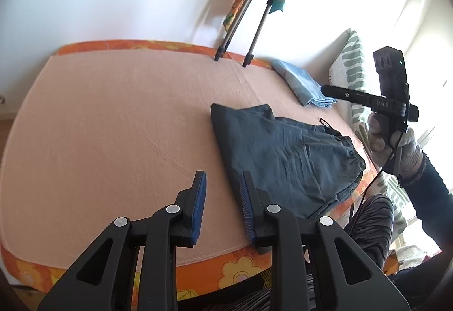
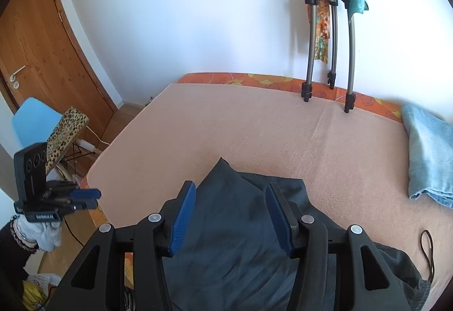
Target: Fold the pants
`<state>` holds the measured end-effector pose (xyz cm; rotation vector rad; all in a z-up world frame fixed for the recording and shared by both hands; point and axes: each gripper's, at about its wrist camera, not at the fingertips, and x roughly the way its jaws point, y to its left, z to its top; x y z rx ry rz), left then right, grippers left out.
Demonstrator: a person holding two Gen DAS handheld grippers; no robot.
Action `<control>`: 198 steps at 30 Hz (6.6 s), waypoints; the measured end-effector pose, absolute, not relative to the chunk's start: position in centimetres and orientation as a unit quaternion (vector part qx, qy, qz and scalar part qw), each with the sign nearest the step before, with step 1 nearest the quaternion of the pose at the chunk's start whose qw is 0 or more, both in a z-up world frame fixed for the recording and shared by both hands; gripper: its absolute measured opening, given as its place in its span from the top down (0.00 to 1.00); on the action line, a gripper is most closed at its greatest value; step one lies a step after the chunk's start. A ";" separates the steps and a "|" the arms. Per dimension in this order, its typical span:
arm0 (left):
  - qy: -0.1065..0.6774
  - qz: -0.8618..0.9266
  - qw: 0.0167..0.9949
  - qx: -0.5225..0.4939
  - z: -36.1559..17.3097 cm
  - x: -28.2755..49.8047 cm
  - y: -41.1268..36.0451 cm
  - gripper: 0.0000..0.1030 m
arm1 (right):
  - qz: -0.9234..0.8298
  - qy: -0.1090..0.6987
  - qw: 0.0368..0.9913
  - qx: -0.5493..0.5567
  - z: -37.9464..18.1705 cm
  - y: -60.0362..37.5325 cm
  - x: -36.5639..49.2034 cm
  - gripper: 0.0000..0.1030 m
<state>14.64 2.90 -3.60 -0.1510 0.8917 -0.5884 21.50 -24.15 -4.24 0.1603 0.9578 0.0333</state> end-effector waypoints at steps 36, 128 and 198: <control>0.525 -0.295 0.788 -0.127 -13.1 27.4 -5.3 0.64 | 0.055 0.501 0.864 -0.002 -17.9 -7.6 13.4 0.36; 0.444 -0.455 0.772 0.000 -3.7 24.1 -43.7 0.80 | -0.357 0.346 0.823 0.274 -10.6 -39.4 -15.5 0.68; 0.468 -0.442 0.750 -0.150 -15.1 9.8 -23.2 0.64 | -0.189 0.676 0.712 -0.024 -17.2 -34.2 23.5 0.92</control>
